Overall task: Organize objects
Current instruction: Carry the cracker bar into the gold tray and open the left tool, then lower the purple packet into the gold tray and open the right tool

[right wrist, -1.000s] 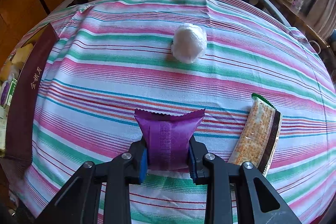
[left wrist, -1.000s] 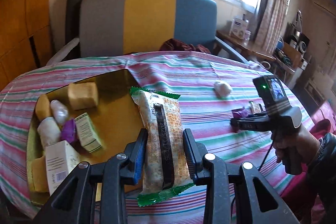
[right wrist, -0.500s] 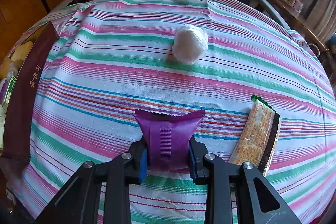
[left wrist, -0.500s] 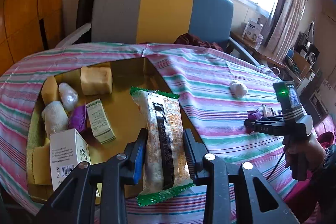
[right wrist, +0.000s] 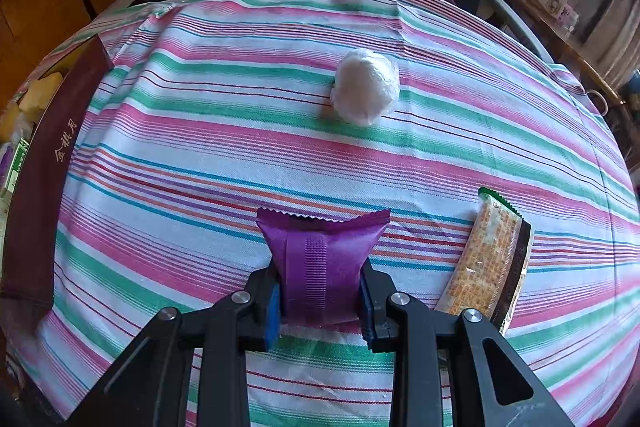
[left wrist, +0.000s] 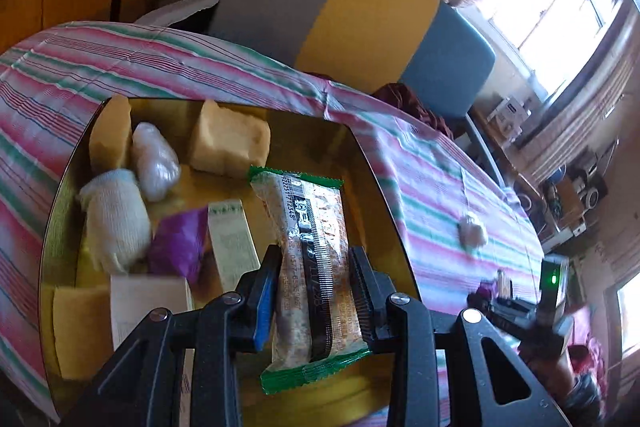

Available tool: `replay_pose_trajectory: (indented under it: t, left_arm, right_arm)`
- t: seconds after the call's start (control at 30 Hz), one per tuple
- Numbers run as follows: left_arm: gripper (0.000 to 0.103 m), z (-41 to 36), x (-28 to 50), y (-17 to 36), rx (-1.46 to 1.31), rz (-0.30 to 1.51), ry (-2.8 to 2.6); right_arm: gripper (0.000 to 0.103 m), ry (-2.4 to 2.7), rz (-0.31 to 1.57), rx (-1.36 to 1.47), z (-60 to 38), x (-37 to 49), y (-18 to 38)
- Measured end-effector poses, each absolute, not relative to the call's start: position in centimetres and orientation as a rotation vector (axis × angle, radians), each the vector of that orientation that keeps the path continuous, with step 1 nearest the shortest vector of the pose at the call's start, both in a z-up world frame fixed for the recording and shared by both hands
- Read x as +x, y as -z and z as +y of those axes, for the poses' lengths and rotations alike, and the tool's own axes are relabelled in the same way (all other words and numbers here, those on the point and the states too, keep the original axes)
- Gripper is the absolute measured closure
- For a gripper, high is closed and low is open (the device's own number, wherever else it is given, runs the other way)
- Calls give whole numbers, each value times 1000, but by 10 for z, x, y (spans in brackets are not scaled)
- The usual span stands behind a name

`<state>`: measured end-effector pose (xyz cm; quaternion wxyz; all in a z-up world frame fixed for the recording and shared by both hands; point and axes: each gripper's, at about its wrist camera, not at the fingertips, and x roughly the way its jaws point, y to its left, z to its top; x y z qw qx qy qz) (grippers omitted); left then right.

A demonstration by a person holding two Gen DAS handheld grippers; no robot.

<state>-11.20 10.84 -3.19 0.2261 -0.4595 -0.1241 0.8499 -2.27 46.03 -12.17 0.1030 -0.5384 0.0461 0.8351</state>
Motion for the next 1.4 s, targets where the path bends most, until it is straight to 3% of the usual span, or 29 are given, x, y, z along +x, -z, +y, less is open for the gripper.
replay_pose_trajectory:
  t: [0.47, 1.07, 1.4]
  left_arm:
    - [65, 144, -176, 75, -1429, -203, -2376]
    - [64, 87, -81, 25, -1189, -65, -2568]
    - [64, 46, -60, 24, -1179, -113, -2620]
  right_arm:
    - [72, -2469, 136, -1591, 460, -25, 122]
    - [73, -2472, 129, -1565, 458, -26, 117]
    - [73, -2744, 221, -1433, 389, -35, 51]
